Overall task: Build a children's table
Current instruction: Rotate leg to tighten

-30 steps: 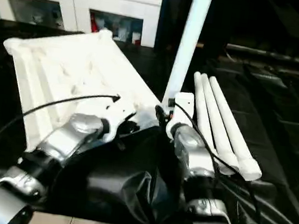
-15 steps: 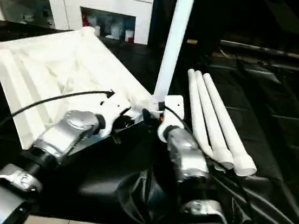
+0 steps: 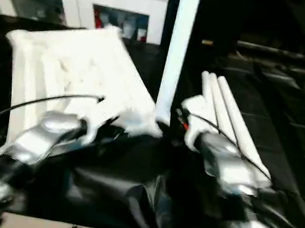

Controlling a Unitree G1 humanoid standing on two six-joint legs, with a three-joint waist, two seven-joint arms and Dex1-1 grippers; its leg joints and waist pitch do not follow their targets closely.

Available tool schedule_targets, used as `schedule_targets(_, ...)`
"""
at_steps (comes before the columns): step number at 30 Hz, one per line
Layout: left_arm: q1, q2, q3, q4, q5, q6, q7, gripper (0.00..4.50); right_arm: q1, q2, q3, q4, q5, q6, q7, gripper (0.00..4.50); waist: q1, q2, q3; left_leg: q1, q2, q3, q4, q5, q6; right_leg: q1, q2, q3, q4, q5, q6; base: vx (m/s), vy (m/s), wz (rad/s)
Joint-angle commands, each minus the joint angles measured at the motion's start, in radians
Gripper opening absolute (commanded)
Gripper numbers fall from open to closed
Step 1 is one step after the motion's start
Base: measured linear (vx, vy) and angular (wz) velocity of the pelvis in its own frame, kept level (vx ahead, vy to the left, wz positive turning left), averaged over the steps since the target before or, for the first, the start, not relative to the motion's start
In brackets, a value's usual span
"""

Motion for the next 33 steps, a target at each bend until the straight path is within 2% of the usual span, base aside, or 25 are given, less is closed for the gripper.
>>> schedule_targets(1,-0.004,-0.002,-0.02,-0.1,-0.046,-0.043,-0.07,0.0,0.011,-0.028,0.02,-0.054,0.028,0.039,0.062,4.31,0.0,0.004,-0.074,0.026,0.067,-0.023,-0.069,-0.128,0.056,0.053,-0.097,0.056,-0.062,-0.088,-0.239,0.0,0.0,0.0)
schedule_targets(8,0.013,0.022,-0.026,-0.14,-0.056,-0.03,-0.101,0.0,0.006,-0.044,0.051,-0.083,0.042,0.081,0.111,4.31,0.001,-0.001,-0.071,0.025,0.065,-0.024,-0.072,-0.148,0.027,0.052,-0.097,0.057,-0.067,-0.147,-0.215,0.0,0.0,0.0)
schedule_targets(11,0.011,0.022,-0.024,-0.137,-0.052,-0.029,-0.098,0.0,0.003,-0.048,0.06,-0.076,0.03,0.081,0.118,3.94,0.002,-0.002,-0.073,0.024,0.065,-0.024,-0.07,-0.128,0.03,0.052,-0.097,0.057,-0.064,-0.13,-0.214,0.0,0.0,0.0)
schedule_targets(15,0.011,0.025,-0.022,-0.137,-0.05,-0.028,-0.096,0.0,0.008,-0.065,0.073,-0.083,0.022,0.089,0.133,3.67,0.002,-0.002,-0.075,0.023,0.065,-0.023,-0.068,-0.107,0.038,0.054,-0.095,0.056,-0.06,-0.095,-0.22,0.0,0.0,0.0)
schedule_targets(24,0.01,0.027,-0.02,-0.128,-0.045,-0.029,-0.095,0.0,0.021,-0.085,0.083,-0.081,0.01,0.094,0.142,2.89,0.004,-0.001,-0.078,0.023,0.065,-0.024,-0.065,-0.102,0.043,0.056,-0.095,0.055,-0.058,-0.08,-0.229,0.0,0.0,0.0)
schedule_targets(30,0.007,0.025,-0.017,-0.121,-0.041,-0.026,-0.088,0.0,0.025,-0.083,0.088,-0.07,0.008,0.09,0.139,2.64,0.004,-0.001,-0.079,0.023,0.064,-0.024,-0.064,-0.101,0.042,0.057,-0.095,0.055,-0.056,-0.076,-0.231,0.0,0.0,0.0)
schedule_targets(33,-0.007,0.0,0.003,-0.094,-0.035,-0.012,-0.036,0.0,0.024,-0.044,0.065,-0.031,0.013,0.087,0.094,2.61,0.004,-0.001,-0.08,0.022,0.064,-0.023,-0.063,-0.094,0.043,0.056,-0.095,0.055,-0.055,-0.061,-0.237,0.0,0.0,0.0)
